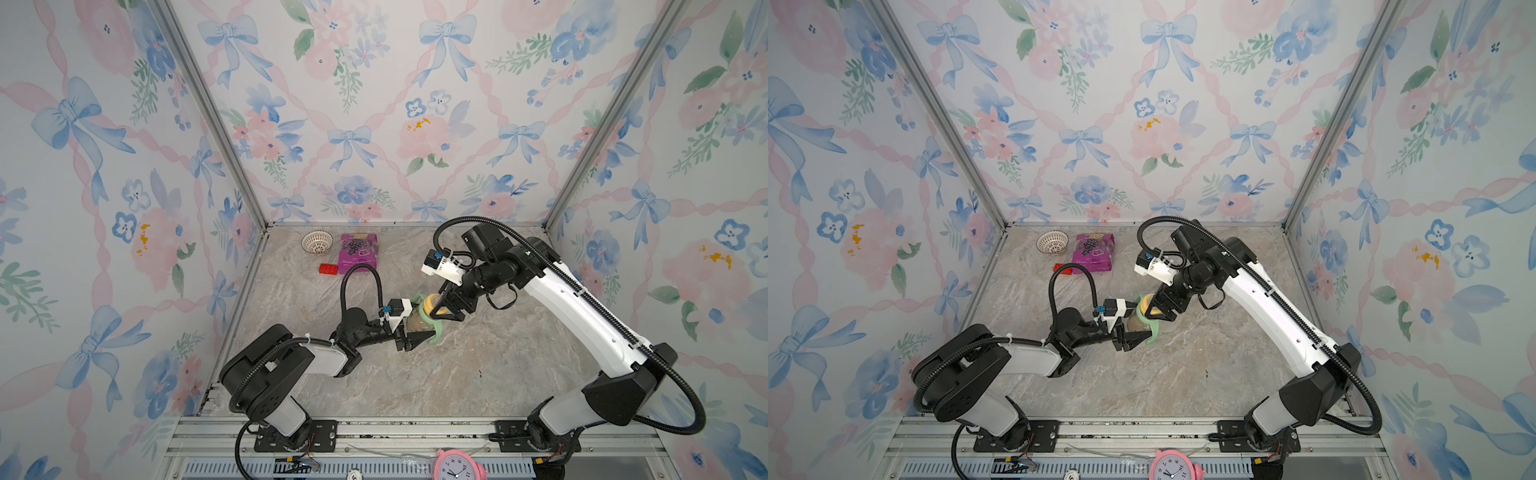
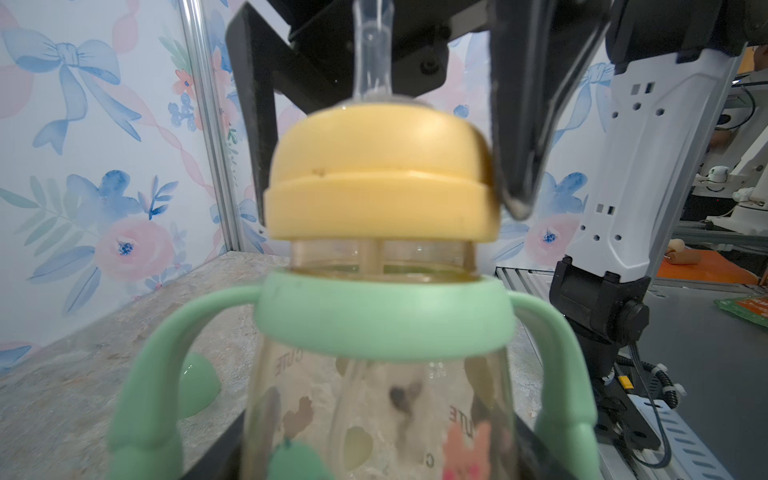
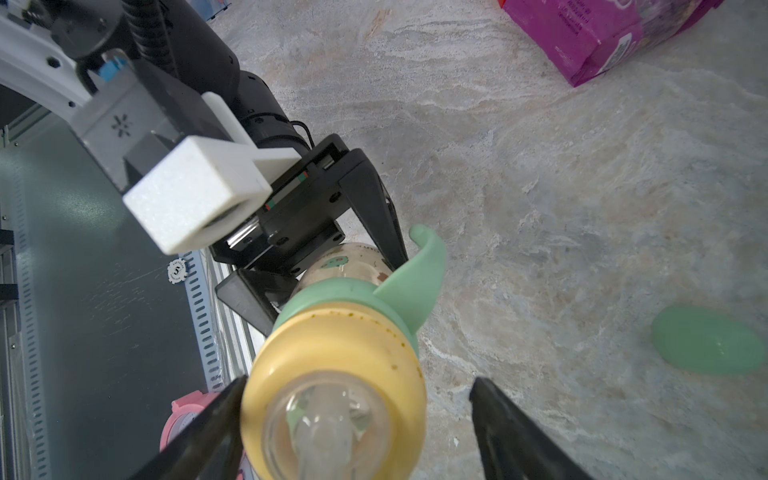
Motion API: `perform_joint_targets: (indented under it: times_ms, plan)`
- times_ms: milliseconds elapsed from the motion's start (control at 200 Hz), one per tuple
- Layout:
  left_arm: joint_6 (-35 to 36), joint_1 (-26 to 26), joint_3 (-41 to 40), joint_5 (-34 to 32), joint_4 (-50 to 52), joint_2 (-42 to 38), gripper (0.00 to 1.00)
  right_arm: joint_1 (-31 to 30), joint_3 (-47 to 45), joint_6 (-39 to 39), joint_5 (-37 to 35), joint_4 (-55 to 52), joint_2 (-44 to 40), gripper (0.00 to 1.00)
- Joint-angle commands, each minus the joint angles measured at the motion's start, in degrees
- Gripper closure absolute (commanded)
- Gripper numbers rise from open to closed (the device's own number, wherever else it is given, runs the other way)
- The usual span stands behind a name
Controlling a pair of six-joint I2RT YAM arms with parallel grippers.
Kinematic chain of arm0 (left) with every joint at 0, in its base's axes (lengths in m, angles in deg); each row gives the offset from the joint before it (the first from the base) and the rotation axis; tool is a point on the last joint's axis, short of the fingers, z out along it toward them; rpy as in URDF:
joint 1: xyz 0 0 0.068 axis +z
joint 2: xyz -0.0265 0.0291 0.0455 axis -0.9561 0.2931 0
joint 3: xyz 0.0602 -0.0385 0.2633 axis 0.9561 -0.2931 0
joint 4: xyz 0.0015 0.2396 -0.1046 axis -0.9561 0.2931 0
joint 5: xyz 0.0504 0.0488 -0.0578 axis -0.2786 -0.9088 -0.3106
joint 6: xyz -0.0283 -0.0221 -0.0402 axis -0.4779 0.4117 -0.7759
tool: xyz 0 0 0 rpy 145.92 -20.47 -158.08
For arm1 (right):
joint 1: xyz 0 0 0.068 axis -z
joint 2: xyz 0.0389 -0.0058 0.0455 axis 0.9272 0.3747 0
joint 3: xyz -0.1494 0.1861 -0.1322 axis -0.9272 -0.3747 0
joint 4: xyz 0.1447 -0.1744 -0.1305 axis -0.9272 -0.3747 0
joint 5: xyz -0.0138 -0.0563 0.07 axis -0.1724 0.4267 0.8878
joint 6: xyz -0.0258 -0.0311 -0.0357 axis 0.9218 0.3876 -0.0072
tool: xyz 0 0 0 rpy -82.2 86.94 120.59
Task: Assemble the baby bottles
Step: Screw the nipple onto the baby bottle.
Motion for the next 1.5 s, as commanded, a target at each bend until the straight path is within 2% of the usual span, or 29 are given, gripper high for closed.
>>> perform_joint_targets:
  times_ms: [0,235,410,610,685,715,775,805,860,890,915,965,1000,1055,1135,1405,1495]
  plan:
    - [1.3,-0.1,1.2,0.1,-2.5,-0.1,0.87,-0.8,-1.2,-0.9,-0.2,1.0,-0.9,0.23]
    - [1.4,0.1,1.5,-2.2,-1.5,-0.6,0.90,-1.6,-4.8,-3.3,-0.8,3.3,-1.8,0.38]
    - [1.6,0.7,1.9,-8.5,-2.5,-0.6,0.91,-1.8,-8.0,-11.5,-1.6,8.2,-3.3,0.52]
    - [2.7,0.7,3.8,-9.6,-2.5,0.5,0.91,-3.4,-9.8,-20.1,-4.4,10.5,-3.0,0.56]
    - [4.6,-0.1,3.8,-14.1,-2.6,0.8,0.94,-3.3,-9.7,-27.7,-7.2,11.3,-1.9,0.55]
    - [6.0,-0.6,3.8,-16.9,-2.5,1.0,0.95,-3.2,-9.5,-33.8,-9.0,11.8,-1.1,0.54]
    - [9.5,-2.2,4.1,-25.9,-2.6,1.5,0.96,-2.9,-9.8,-46.0,-11.4,13.3,0.6,0.60]
    - [11.9,-3.4,4.3,-31.3,-2.9,2.0,0.96,-3.1,-10.2,-51.5,-13.0,14.3,1.3,0.57]
    - [15.3,-4.9,4.7,-37.2,-5.1,3.9,0.97,-4.1,-12.2,-61.3,-15.4,18.2,1.3,0.57]
    - [16.5,-5.5,4.7,-39.7,-7.2,5.1,0.97,-4.5,-14.6,-66.0,-15.3,22.4,0.6,0.48]
    - [17.1,-6.0,4.7,-40.5,-8.7,6.0,0.97,-4.8,-16.1,-69.1,-15.8,25.7,0.0,0.46]
    - [16.6,-6.2,4.8,-39.9,-9.8,7.1,0.97,-5.1,-16.9,-72.7,-16.5,27.8,-0.5,0.49]
    - [16.4,-6.1,4.8,-38.4,-9.4,7.3,0.97,-5.1,-16.6,-73.8,-16.3,28.4,-0.8,0.38]
    - [15.7,-6.2,4.4,-36.7,-9.2,7.5,0.97,-5.1,-15.3,-73.7,-16.7,27.6,-1.6,0.24]
    - [15.0,-6.1,3.3,-34.9,-9.5,7.5,0.97,-4.3,-14.0,-72.7,-17.6,26.0,-3.6,0.13]
    - [11.6,-4.7,1.0,-28.1,-8.6,7.1,0.97,1.8,-13.6,-67.6,-13.3,21.5,-14.3,0.02]
    - [10.1,-3.7,0.5,-25.0,-8.5,6.5,0.97,3.4,-12.8,-60.8,-10.5,18.5,-16.7,0.02]
